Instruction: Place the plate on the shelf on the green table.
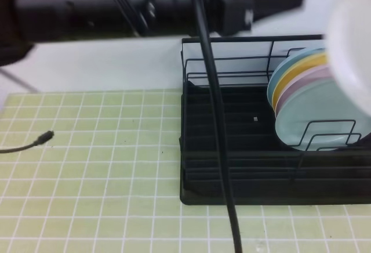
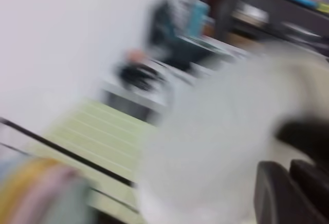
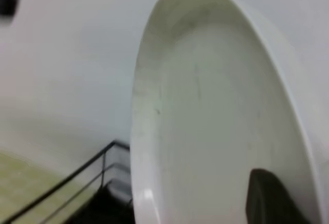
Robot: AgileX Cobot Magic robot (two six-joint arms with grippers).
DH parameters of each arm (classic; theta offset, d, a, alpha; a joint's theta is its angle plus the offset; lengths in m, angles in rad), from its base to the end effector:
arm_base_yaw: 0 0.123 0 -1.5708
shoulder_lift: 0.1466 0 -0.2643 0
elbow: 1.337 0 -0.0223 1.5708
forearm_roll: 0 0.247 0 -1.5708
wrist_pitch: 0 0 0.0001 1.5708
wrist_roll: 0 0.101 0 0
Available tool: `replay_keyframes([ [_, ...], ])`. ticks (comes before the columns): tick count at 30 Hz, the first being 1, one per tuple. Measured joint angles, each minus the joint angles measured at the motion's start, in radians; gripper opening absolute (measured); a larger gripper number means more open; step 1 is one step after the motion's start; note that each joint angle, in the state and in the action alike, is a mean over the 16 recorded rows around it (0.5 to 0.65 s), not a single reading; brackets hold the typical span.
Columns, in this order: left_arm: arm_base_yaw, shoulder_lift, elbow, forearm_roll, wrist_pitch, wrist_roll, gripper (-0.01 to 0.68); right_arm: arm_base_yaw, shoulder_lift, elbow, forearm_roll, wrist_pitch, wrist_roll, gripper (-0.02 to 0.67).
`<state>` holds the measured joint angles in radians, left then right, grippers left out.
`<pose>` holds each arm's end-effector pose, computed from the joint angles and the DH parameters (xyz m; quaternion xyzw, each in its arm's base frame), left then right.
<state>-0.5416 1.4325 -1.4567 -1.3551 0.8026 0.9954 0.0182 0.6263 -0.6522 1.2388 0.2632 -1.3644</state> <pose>0.2347 -0.2241 0.4292 0.3446 0.6474 -0.5036 0.4567 0.1511 0.0277 0.3600 -0.1420 0.6837 0.0443 0.7144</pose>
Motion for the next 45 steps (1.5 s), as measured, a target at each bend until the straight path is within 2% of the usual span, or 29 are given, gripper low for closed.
replay_keyframes([
  [3,0.0,-0.063,0.004,0.073,-0.103,0.008,0.058,0.0,0.053,-0.046,-0.089,0.052,-0.035,0.051],
  [6,0.0,-0.138,0.023,0.171,-0.217,0.007,0.017,0.0,0.114,-0.1,-0.203,0.111,-0.053,0.051],
  [12,0.0,-0.324,0.139,0.372,-0.444,-0.023,0.001,0.0,0.241,-0.215,-0.429,0.243,-0.068,0.044],
  [19,0.0,-0.56,0.402,0.51,-0.661,-0.042,-0.001,0.0,0.376,-0.34,-0.603,0.386,-0.114,0.051],
  [25,0.0,-0.725,0.641,0.53,-0.788,-0.013,-0.001,0.0,0.476,-0.448,-0.667,0.507,-0.178,0.037],
  [31,0.0,-0.821,0.815,0.529,-0.88,0.028,-0.001,0.0,0.565,-0.539,-0.712,0.571,-0.23,0.03],
  [38,0.0,-0.868,0.935,0.523,-0.979,0.055,-0.001,0.006,0.654,-0.605,-0.738,0.605,-0.311,0.037],
  [45,0.0,-0.878,0.989,0.513,-1.074,0.057,-0.001,0.022,0.717,-0.622,-0.759,0.572,-0.387,0.037],
])
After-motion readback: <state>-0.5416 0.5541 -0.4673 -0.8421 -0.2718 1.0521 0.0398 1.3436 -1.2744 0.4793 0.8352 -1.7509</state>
